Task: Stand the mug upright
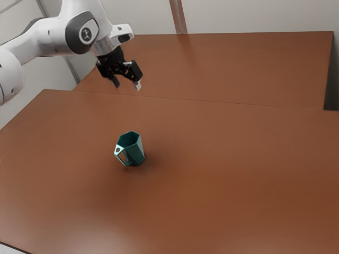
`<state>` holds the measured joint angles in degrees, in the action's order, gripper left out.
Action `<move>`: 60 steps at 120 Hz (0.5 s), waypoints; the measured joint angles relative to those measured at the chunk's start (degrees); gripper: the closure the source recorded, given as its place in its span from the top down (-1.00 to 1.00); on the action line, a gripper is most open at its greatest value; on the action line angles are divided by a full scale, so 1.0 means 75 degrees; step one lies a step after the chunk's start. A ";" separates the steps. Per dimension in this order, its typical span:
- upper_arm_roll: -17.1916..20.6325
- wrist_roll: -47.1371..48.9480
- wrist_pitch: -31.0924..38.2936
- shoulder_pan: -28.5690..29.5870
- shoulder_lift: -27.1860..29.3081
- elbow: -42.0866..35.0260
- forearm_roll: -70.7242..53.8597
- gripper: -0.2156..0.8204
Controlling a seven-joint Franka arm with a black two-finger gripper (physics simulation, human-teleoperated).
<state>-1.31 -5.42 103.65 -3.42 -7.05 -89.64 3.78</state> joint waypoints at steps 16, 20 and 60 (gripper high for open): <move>-0.0001 0.0009 -0.0798 -0.0001 0.0115 0.0519 -0.0035 0.56; -0.0001 0.0010 -0.0936 -0.0001 0.0170 0.0548 -0.0040 0.56; -0.0001 0.0015 -0.1543 -0.0001 0.0256 0.0571 -0.0081 0.58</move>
<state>-1.32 -5.31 92.08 -3.43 -5.13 -85.36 3.18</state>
